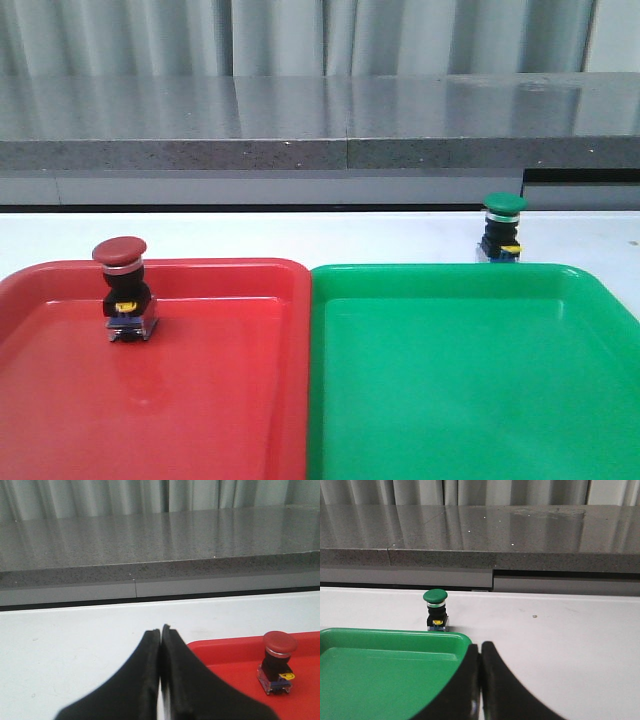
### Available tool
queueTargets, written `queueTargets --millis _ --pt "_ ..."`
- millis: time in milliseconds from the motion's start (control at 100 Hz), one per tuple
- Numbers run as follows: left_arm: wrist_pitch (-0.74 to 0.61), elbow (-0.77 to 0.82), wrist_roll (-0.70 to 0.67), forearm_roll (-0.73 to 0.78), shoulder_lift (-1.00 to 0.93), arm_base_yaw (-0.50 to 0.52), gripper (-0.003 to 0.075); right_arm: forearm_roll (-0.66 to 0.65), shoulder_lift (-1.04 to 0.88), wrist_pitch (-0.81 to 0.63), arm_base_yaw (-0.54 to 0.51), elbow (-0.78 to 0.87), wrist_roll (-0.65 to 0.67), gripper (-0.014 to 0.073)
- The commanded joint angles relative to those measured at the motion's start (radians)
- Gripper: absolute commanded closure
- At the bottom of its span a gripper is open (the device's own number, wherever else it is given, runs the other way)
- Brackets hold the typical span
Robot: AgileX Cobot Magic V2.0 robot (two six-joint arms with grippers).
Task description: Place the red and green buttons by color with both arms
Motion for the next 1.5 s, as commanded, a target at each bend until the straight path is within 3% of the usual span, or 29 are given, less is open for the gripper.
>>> queueTargets --millis 0,220,1490 --pt "-0.085 -0.001 -0.012 -0.009 -0.046 0.015 0.0739 0.000 -0.023 -0.081 -0.005 -0.014 -0.006 0.0660" --pt "-0.085 0.054 -0.014 -0.009 -0.187 0.059 0.0739 0.000 -0.023 -0.081 -0.005 -0.014 -0.006 0.0660" --pt "-0.111 0.082 -0.038 -0.005 -0.182 0.065 0.0739 0.000 -0.022 -0.081 -0.005 -0.014 -0.006 0.0660"
